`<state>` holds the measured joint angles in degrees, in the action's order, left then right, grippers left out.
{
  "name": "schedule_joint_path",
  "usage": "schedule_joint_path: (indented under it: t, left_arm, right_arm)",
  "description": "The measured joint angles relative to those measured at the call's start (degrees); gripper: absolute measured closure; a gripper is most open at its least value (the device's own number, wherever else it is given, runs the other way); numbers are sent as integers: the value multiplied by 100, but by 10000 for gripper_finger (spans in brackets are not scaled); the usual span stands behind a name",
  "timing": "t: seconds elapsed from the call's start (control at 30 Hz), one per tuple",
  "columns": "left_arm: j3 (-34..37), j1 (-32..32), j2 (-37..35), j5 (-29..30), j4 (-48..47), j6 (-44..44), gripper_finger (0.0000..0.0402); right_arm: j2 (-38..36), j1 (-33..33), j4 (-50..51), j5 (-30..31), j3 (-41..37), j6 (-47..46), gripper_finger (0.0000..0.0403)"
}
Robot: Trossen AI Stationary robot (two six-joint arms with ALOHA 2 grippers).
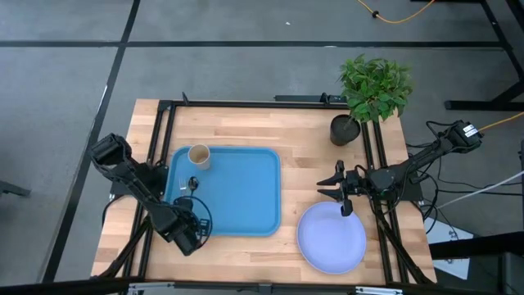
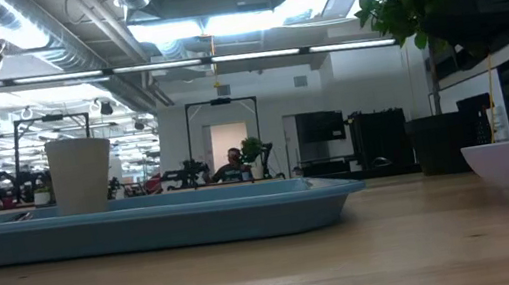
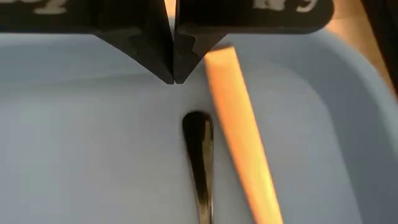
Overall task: Pick and place plate/cup/fork/spoon on tray
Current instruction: Adjust the orange fork
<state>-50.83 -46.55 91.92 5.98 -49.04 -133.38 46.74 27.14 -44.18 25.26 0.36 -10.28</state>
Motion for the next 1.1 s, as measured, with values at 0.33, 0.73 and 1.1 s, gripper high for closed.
schedule_joint_path:
  t: [0.33, 0.73, 1.1]
  left_arm:
    - [-20, 18, 367, -340, 36, 24, 402]
    - [-15, 3, 358, -551, 8, 46, 402]
    - [2, 117, 299, -391, -74, 83, 402]
  right_arm:
    - [0, 0, -4, 0, 0, -15, 288]
    - [0, -1, -6, 0, 0, -14, 288]
    - [0, 0, -7, 0, -2, -13, 288]
